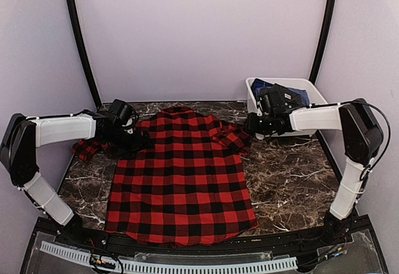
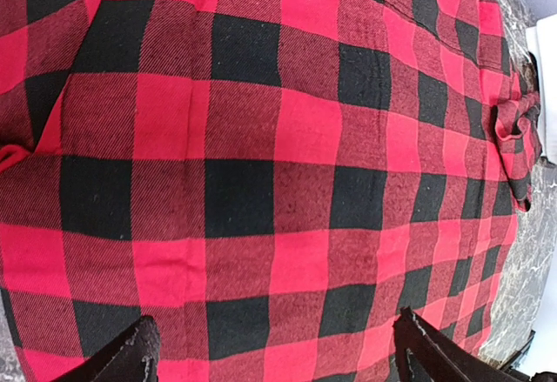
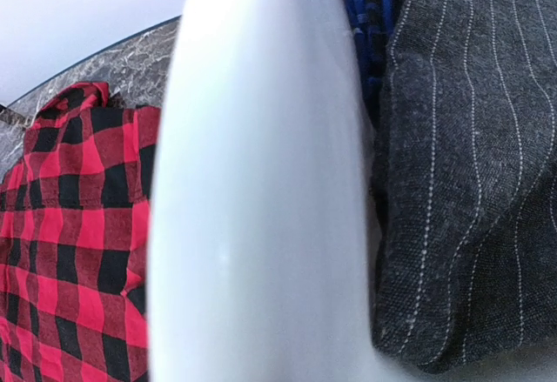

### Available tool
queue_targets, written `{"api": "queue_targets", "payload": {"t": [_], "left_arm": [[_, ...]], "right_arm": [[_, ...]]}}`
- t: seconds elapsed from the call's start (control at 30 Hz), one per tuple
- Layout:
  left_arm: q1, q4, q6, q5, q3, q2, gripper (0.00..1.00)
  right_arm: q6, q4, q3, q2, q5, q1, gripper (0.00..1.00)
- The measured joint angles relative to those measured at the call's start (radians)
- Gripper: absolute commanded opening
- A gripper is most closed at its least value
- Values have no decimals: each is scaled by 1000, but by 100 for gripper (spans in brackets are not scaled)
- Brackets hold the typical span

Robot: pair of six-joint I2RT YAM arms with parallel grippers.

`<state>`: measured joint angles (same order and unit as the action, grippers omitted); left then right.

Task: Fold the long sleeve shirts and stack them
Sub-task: Move the bin to the corner of the board.

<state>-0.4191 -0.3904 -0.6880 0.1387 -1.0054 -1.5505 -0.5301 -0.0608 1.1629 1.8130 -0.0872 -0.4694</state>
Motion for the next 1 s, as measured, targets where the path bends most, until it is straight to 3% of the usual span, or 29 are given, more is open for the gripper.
{"api": "queue_targets", "payload": {"t": [0.17, 0.6, 1.0], "left_arm": [[0, 0, 4, 3, -23, -43, 92], [0, -3, 48, 6, -110, -98, 92], [0, -9, 82, 8, -126, -101, 92]], "right_arm": [[20, 45, 58, 63, 48, 42, 47], [143, 3, 222, 166, 90, 114, 65], [173, -41, 121, 68, -39, -10, 64]]}}
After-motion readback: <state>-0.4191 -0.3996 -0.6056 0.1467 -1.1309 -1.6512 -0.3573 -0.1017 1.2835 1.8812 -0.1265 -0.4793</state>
